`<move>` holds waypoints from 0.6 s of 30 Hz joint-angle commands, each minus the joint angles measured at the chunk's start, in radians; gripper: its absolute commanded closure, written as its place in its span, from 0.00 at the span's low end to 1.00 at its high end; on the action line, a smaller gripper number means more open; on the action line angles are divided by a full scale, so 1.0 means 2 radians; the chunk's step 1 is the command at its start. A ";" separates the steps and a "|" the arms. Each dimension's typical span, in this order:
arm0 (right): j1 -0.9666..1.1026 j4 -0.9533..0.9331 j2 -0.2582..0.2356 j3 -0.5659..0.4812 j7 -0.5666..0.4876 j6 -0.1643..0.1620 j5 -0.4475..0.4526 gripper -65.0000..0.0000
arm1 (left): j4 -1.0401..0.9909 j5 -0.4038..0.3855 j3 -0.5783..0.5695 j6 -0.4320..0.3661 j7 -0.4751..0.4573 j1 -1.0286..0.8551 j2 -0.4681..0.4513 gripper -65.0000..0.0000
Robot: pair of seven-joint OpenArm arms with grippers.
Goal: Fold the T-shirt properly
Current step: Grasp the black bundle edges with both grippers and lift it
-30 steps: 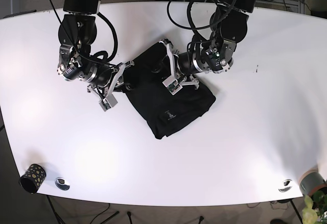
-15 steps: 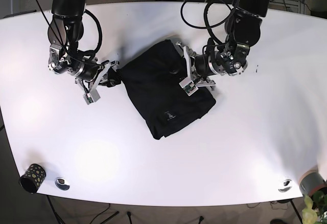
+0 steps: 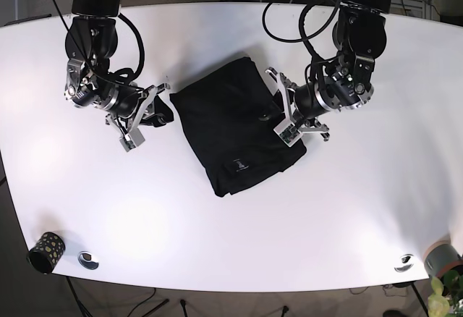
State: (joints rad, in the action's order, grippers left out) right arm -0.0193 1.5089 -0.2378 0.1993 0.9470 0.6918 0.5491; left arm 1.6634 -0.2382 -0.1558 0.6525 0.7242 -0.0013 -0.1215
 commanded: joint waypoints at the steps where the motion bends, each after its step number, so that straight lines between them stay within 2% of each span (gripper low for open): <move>1: -0.007 0.008 -0.001 -0.023 -0.007 0.003 -0.014 0.84 | 0.024 -0.006 0.011 -0.001 -0.002 0.008 0.011 0.79; 3: 0.002 0.009 0.001 -0.043 -0.009 0.003 -0.030 0.84 | 0.029 -0.006 0.015 -0.001 0.000 0.007 0.015 0.78; 5: 0.008 0.011 0.014 -0.059 -0.010 0.003 -0.041 0.84 | 0.029 -0.006 0.015 -0.006 0.000 0.008 0.018 0.72; 9: 0.016 0.011 0.036 -0.085 -0.009 0.003 -0.046 0.84 | 0.032 -0.009 0.012 -0.059 0.000 0.007 0.019 0.54; 11: 0.021 0.011 0.049 -0.106 -0.009 0.003 -0.046 0.84 | 0.032 -0.009 0.012 -0.083 0.000 0.008 0.024 0.49; 14: 0.023 0.012 0.063 -0.138 -0.008 0.003 -0.044 0.84 | 0.032 -0.007 0.012 -0.105 0.000 0.008 0.030 0.46; 18: 0.026 0.039 0.079 -0.190 -0.007 0.003 -0.044 0.84 | 0.032 -0.007 0.012 -0.110 -0.001 0.009 0.031 0.45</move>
State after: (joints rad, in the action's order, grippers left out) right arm 0.0425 1.5341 -0.0868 -0.1513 0.9474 0.6876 0.4450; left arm 1.7046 -0.2386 -0.1329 0.4335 0.7444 -0.0002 -0.0589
